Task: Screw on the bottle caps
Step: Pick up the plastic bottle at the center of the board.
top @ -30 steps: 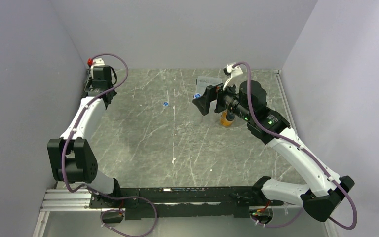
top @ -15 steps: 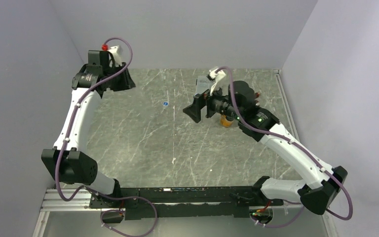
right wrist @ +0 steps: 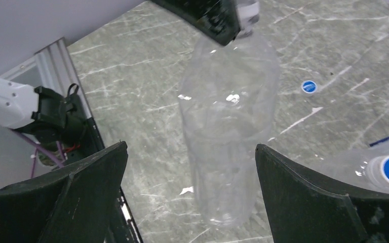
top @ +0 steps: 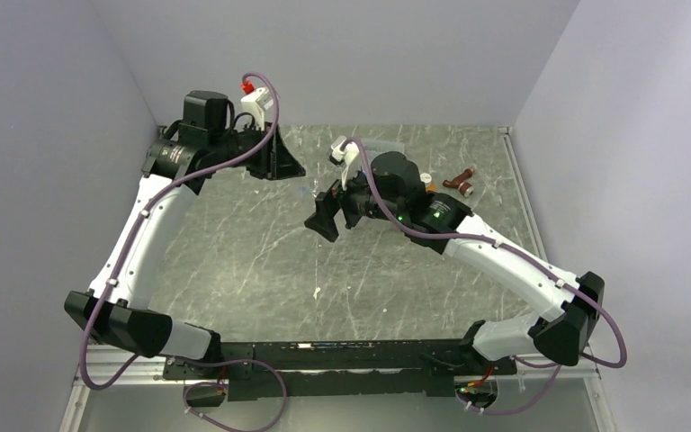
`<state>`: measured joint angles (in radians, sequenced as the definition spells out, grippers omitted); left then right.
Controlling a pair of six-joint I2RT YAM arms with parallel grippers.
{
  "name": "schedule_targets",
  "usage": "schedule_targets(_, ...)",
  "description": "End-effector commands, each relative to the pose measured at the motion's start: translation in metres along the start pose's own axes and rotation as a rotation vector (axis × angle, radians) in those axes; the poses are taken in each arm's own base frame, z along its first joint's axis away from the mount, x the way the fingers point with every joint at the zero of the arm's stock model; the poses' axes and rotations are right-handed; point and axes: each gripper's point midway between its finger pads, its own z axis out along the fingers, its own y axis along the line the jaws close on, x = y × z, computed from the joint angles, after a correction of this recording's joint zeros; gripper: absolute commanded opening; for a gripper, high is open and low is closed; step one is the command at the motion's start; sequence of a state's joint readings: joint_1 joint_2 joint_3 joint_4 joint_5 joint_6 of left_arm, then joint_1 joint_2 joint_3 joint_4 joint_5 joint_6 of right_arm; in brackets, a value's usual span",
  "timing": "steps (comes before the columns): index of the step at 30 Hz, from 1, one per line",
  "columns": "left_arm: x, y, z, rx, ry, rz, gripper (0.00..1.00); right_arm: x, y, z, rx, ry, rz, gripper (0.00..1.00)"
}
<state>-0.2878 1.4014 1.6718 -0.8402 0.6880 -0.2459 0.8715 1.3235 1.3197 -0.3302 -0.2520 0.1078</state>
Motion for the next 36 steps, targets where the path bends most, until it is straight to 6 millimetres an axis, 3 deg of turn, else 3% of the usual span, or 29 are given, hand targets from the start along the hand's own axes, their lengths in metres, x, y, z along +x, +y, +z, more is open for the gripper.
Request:
schedule_targets(1, -0.018, -0.041, -0.009, 0.135, -0.061, 0.099, 0.00, -0.029, -0.013, -0.004, 0.089, -0.070, -0.034, 1.00)
schedule_targets(8, -0.031, -0.056, -0.013, 0.173, -0.102, 0.118, 0.00, -0.019, -0.024, -0.002, 0.162, -0.043, -0.027, 0.99)
schedule_targets(23, -0.035, -0.072, -0.004, 0.247, -0.110, 0.112, 0.00, -0.018, -0.028, -0.009, 0.197, -0.071, -0.004, 0.76)
schedule_targets(29, -0.031, -0.070, 0.001, 0.253, -0.098, 0.113, 0.01, -0.022, -0.032, -0.013, 0.228, -0.088, 0.004, 0.59)
schedule_targets(32, -0.038, -0.062, 0.001, 0.192, -0.138, 0.117, 0.38, -0.024, -0.037, -0.017, 0.260, -0.096, 0.012, 0.48)
schedule_targets(34, -0.046, -0.057, -0.002, 0.139, -0.182, 0.122, 0.68, -0.026, -0.039, -0.021, 0.275, -0.103, 0.019, 0.44)
schedule_targets(36, -0.056, -0.052, -0.007, 0.088, -0.232, 0.132, 0.88, -0.028, -0.041, -0.025, 0.289, -0.113, 0.027, 0.43)
